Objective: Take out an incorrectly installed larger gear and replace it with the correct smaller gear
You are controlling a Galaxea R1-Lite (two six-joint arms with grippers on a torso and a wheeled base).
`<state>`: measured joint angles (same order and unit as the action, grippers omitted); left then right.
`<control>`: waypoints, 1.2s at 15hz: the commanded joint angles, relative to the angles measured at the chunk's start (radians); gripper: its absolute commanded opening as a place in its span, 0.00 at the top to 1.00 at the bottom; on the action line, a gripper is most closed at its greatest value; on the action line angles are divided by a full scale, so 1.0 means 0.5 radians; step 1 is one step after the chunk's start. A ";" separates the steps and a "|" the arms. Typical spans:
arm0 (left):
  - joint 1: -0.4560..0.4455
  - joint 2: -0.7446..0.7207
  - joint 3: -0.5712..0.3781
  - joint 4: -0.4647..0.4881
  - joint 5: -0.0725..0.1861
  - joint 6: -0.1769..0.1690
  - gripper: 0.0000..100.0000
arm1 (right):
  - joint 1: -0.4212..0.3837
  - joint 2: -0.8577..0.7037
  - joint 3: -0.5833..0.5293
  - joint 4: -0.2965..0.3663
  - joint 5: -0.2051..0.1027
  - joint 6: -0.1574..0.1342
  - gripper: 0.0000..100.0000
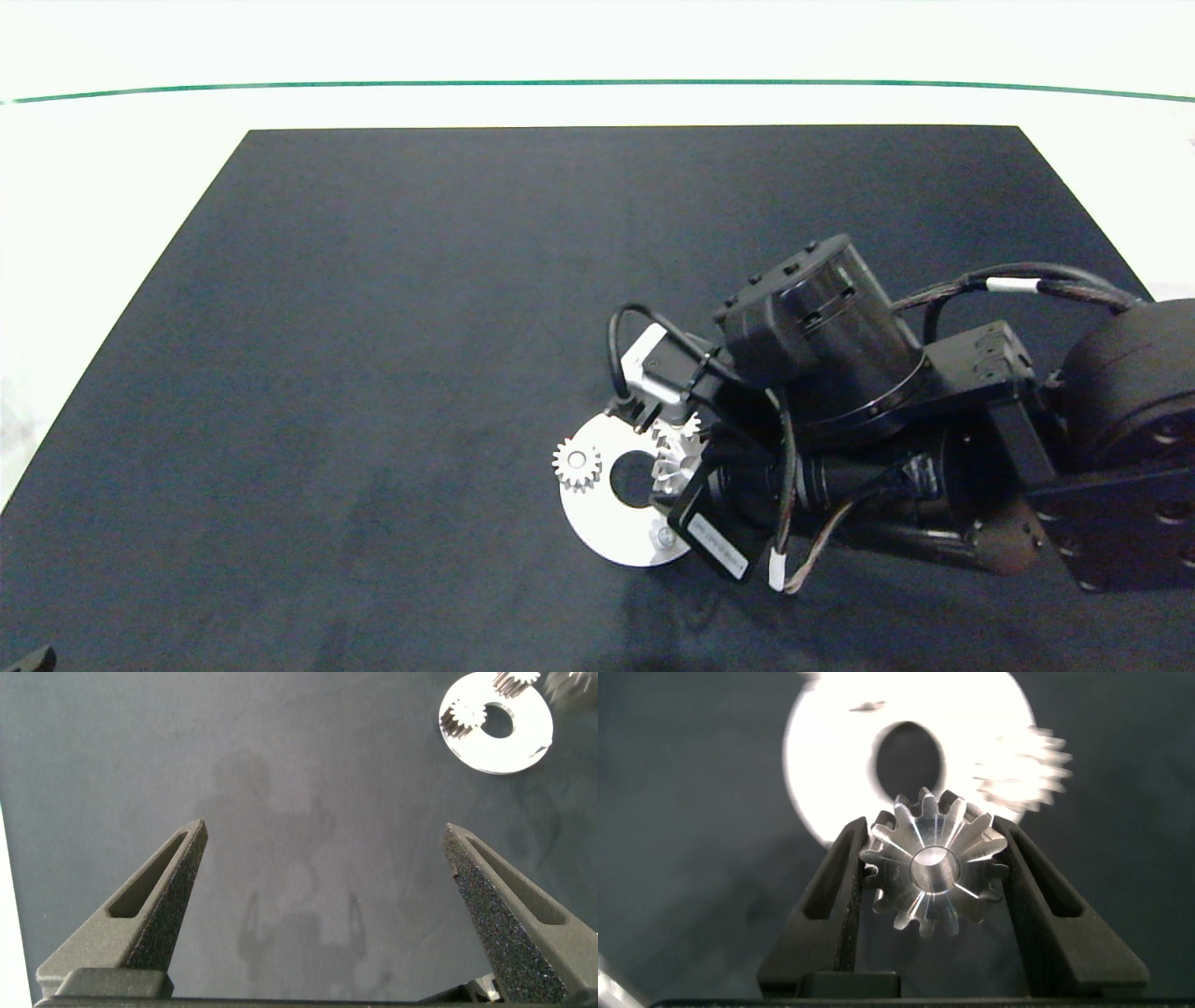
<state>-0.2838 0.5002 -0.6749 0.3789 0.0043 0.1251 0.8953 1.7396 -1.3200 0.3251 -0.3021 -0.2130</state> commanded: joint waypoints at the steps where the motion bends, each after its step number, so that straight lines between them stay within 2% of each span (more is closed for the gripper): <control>1: 0.000 -0.009 0.003 0.006 0.001 0.001 0.00 | -0.278 -0.166 0.038 0.006 -0.003 0.009 0.69; 3: 0.000 -0.013 0.012 0.015 0.004 0.001 0.00 | -0.478 -0.249 0.143 0.003 0.040 0.009 0.69; 5: 0.003 -0.019 0.015 0.031 0.004 0.001 0.00 | -0.646 -0.304 0.213 0.000 0.126 0.012 0.69; 7: 0.006 -0.028 0.021 0.034 0.004 0.001 0.00 | -0.800 -0.310 0.247 -0.003 0.156 0.018 0.69; 10: 0.006 -0.031 0.027 0.034 0.004 0.001 0.00 | -0.984 -0.307 0.247 -0.015 0.242 0.018 0.69; 14: 0.009 -0.037 0.034 0.034 0.007 0.001 0.00 | -1.131 -0.276 0.256 -0.027 0.316 0.024 0.69; 16: 0.009 -0.040 0.034 0.034 0.010 0.001 0.00 | -1.131 -0.249 0.262 -0.043 0.325 0.027 0.69; 18: 0.009 -0.046 0.034 0.034 0.010 0.001 0.00 | -1.128 -0.209 0.308 -0.141 0.319 0.052 0.69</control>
<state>-0.2794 0.4789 -0.6577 0.3938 0.0089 0.1251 0.3315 1.6164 -1.1757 0.2553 -0.1398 -0.1866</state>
